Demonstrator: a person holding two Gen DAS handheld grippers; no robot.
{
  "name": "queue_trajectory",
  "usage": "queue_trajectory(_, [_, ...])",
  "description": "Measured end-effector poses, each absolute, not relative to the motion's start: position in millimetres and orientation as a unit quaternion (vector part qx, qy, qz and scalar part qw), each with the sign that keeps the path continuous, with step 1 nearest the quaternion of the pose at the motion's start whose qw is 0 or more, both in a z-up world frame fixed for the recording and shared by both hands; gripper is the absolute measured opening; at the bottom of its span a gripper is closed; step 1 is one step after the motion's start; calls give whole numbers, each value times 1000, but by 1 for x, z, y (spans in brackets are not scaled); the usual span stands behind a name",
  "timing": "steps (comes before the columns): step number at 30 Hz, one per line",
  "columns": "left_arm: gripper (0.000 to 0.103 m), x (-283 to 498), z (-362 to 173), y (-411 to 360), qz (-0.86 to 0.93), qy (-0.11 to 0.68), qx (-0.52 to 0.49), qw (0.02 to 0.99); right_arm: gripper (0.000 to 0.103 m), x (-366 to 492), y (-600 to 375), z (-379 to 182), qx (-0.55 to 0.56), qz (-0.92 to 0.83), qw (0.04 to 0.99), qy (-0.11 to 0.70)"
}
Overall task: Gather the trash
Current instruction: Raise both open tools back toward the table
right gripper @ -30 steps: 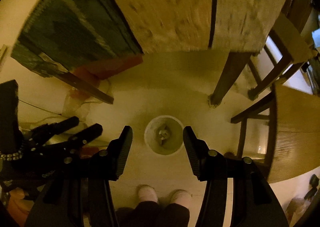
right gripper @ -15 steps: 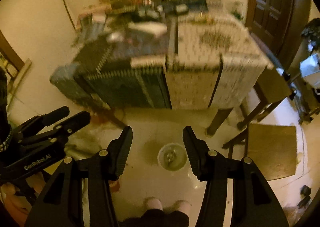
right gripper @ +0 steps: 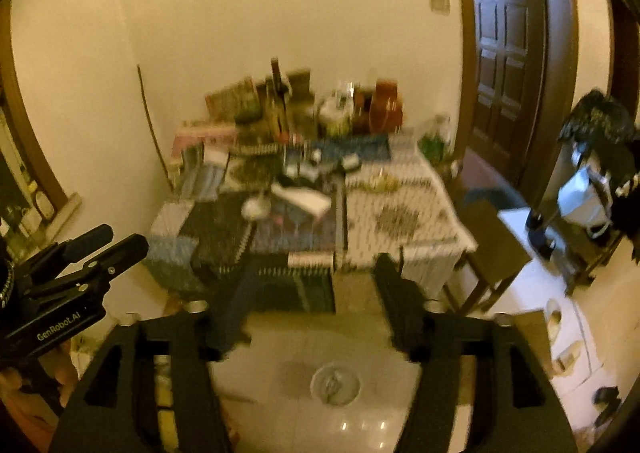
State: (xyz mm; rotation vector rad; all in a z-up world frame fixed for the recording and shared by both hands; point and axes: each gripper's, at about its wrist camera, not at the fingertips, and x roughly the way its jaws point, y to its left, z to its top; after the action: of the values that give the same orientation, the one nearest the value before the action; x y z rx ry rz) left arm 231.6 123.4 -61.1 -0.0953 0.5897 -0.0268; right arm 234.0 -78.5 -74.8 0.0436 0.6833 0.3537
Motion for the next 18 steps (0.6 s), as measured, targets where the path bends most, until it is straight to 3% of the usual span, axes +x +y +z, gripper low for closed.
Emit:
queue_trajectory(3, [74,230,-43,127,-5,267,-36,963,79,228,-82,-55,24,160,943,291])
queue_trajectory(5, [86,231,-34,130,2,251,-32,967,88,231,-82,-47,23,155,947,280])
queue_trajectory(8, [89,237,-25,134,16,225,-25,974,97,239,-83,-39,24,145,953,265])
queue_trajectory(18, [89,294,-22,136,46,203,-25,978,100,301,-92,-41,24,152,955,253])
